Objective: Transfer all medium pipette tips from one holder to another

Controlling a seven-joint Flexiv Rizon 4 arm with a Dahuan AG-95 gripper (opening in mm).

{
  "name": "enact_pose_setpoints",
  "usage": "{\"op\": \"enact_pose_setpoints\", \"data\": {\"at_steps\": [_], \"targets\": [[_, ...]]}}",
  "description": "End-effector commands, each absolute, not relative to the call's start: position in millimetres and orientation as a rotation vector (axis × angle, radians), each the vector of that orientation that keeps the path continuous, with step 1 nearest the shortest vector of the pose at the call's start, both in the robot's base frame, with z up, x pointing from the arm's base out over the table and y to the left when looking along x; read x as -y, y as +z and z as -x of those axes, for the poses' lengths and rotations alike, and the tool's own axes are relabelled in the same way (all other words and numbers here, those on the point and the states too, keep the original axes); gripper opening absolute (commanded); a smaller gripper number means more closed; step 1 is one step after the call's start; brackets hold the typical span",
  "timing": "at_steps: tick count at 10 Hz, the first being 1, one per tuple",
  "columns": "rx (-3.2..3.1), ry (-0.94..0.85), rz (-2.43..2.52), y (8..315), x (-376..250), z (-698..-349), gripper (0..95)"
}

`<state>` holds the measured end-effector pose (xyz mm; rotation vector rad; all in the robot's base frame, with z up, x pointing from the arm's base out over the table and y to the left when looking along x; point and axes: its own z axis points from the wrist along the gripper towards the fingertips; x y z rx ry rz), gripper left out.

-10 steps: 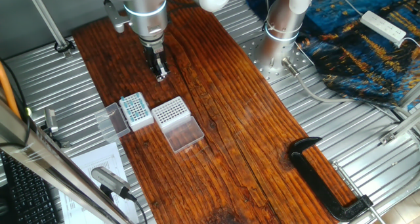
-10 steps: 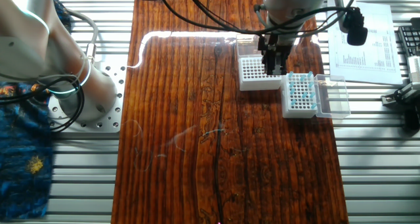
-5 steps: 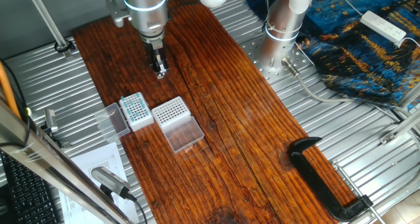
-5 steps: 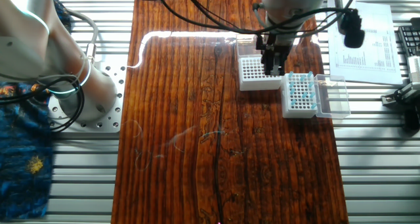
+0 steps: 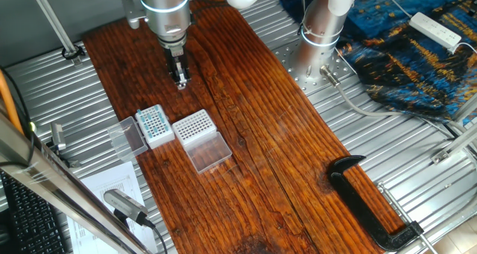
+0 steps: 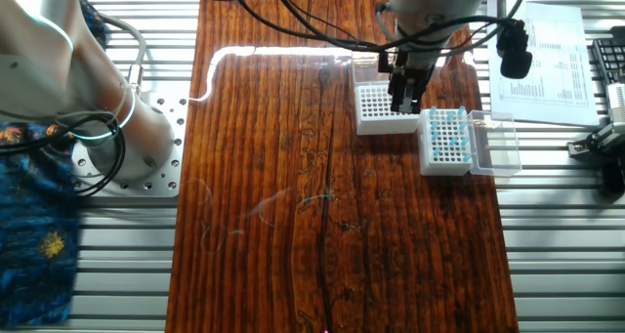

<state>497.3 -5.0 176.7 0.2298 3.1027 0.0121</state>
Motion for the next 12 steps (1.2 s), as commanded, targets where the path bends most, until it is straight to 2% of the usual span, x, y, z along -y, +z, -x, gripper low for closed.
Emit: {"op": "enact_pose_setpoints", "data": {"at_steps": [1,4,12], "targets": [[-3.107,0.025,-0.107,176.9,4.9,-497.2,0.0],[-3.107,0.009,0.107,176.0,3.5,-498.2,0.0],[-3.115,0.008,0.250,174.2,1.4,-500.6,0.0]]}}
